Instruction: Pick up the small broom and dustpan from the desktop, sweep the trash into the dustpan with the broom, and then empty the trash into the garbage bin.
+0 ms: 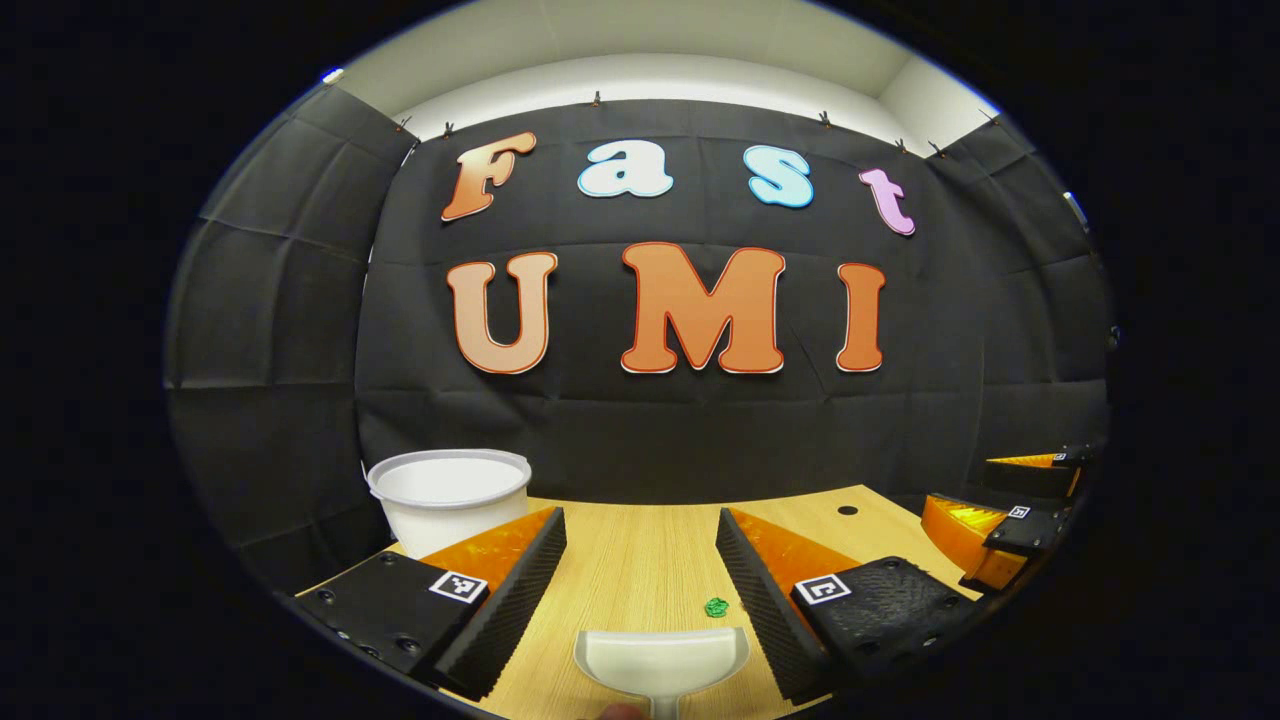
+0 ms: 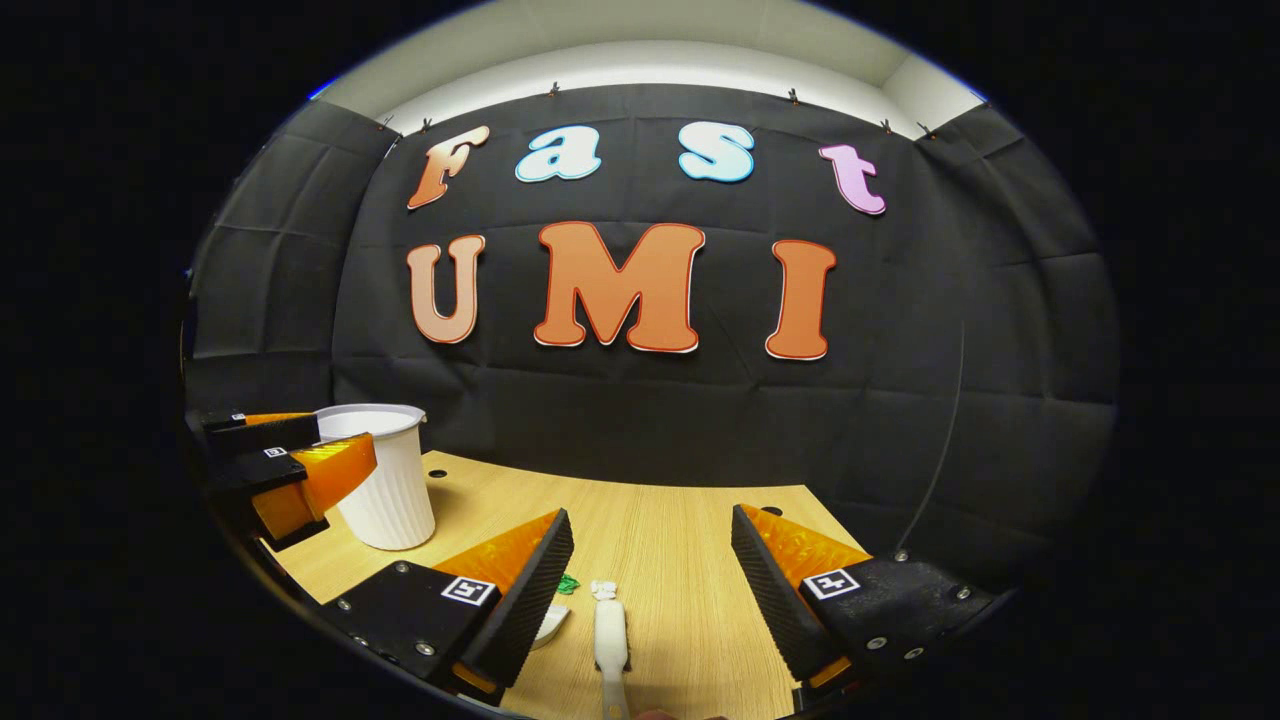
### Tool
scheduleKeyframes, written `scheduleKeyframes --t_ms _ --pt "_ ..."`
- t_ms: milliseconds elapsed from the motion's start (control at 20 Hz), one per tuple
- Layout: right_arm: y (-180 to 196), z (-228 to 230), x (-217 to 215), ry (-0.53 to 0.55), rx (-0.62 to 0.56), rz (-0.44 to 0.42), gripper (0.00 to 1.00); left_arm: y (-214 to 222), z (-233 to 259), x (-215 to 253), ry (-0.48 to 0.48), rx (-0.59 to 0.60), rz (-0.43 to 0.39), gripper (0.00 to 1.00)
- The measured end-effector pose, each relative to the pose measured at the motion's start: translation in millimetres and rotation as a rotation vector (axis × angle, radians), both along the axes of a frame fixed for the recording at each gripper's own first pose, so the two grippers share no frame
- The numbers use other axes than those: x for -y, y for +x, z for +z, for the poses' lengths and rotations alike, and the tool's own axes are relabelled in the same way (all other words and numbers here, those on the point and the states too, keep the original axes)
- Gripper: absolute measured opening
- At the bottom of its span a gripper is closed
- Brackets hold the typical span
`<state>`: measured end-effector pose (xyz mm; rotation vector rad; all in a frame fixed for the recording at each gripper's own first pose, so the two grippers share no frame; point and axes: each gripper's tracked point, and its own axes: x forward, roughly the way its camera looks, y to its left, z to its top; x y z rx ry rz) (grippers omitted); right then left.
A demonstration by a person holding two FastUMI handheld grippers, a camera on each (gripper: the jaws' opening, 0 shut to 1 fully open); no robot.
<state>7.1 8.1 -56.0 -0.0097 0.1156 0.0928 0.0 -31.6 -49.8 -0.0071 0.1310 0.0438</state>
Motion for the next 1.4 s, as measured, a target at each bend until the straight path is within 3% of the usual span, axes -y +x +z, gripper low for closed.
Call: scheduleKeyframes --t_ms 350,550,800,1100,1300,1400 --pt "1.0 -12.8 -0.9 -0.019 -0.035 0.075 0.95 -5.2 -5.3 4.1 -0.018 -0.019 0.042 0.95" --pt "-1.7 -16.1 2.6 -0.003 -0.035 0.109 0.95 -15.1 -2.2 0.2 0.023 -0.008 0.099 0.96" --pt "0.9 -41.1 -1.6 -0.013 -0.110 0.097 0.96 -9.6 -31.0 10.2 -0.004 -0.088 0.052 0.96" --pt "5.7 -121.4 -10.3 -0.005 -0.419 0.044 0.96 7.7 -133.1 10.5 -0.112 -0.453 -0.015 0.96" --pt "-3.7 -176.7 -17.5 -0.052 -0.607 0.041 0.96 -26.9 -204.3 20.0 -0.215 -0.764 -0.107 0.97" --pt "-6.7 -193.2 -21.5 -0.079 -0.681 0.047 0.96 -41.8 -214.3 25.4 -0.241 -0.922 -0.136 0.98"
